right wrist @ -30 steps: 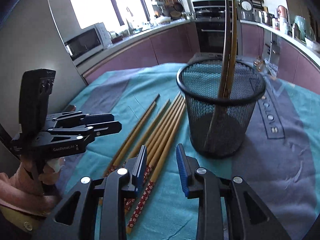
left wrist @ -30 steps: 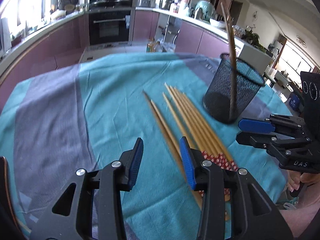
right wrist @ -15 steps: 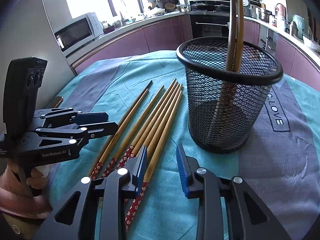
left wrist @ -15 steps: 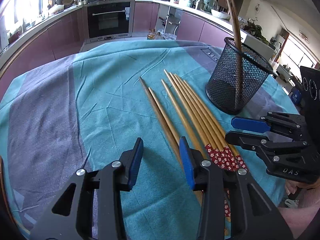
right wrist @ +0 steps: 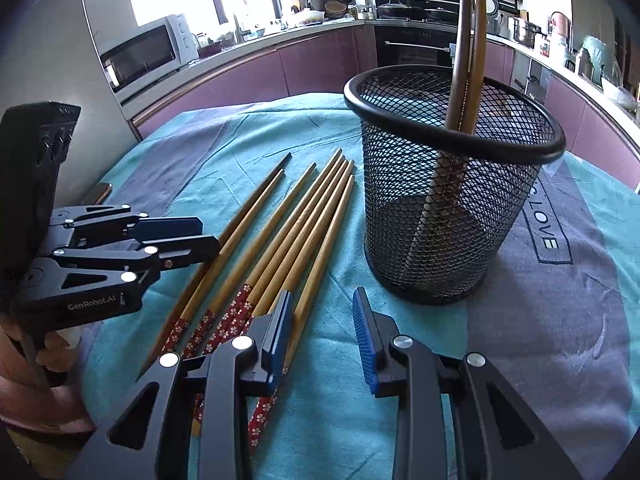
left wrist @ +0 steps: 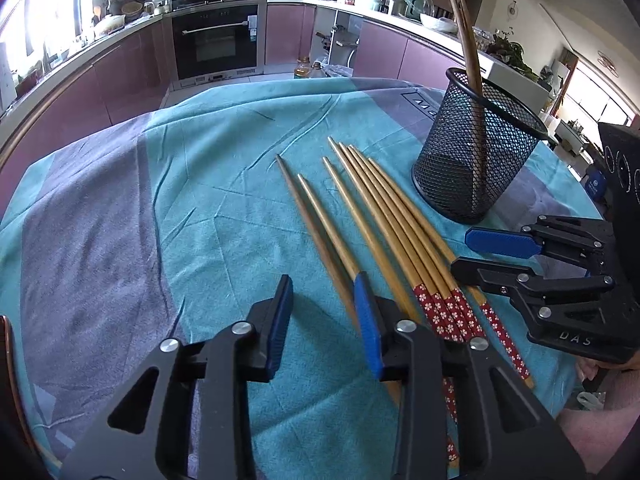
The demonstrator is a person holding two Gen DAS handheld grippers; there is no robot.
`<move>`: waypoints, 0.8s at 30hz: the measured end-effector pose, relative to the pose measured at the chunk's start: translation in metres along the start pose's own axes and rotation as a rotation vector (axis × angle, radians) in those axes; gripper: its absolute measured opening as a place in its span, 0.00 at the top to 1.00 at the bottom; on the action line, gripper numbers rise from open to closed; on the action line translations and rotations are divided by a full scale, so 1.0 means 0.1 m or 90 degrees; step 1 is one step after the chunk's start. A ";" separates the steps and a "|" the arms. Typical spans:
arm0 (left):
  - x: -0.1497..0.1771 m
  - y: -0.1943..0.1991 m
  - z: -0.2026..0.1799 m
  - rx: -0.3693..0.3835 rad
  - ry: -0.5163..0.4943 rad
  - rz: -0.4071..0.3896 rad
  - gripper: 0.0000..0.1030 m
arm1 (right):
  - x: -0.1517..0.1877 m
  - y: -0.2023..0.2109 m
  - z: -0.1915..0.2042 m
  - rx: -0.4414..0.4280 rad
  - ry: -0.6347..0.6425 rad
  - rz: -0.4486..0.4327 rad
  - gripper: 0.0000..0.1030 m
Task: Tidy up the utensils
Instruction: 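Move both grippers back down to the remaining chopsticks, then close the left gripper on a chopstick and lift it while the right gripper grasps and lifts another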
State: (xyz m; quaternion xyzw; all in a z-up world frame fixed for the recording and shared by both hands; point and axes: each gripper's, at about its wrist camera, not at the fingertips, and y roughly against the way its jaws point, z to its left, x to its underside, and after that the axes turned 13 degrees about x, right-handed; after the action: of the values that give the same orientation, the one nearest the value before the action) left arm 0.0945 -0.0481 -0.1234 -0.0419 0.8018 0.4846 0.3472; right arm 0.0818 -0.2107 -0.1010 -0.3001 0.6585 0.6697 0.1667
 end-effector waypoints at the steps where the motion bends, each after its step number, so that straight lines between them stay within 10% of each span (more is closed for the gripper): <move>1: 0.01 0.00 0.01 0.002 0.001 -0.001 0.71 | -0.01 -0.01 0.02 0.004 0.002 0.001 0.72; 12: -0.11 -0.10 0.07 -0.009 0.005 0.009 0.71 | -0.11 -0.11 0.10 0.031 0.005 -0.007 0.72; 24: -0.18 -0.16 0.11 -0.009 0.038 0.000 0.90 | -0.11 -0.10 -0.05 -0.002 -0.056 -0.004 0.94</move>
State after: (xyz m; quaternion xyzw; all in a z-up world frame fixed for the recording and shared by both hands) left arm 0.1196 -0.0524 -0.1277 -0.0593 0.8083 0.4888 0.3227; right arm 0.0971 -0.2133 -0.1018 -0.2726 0.6482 0.6830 0.1974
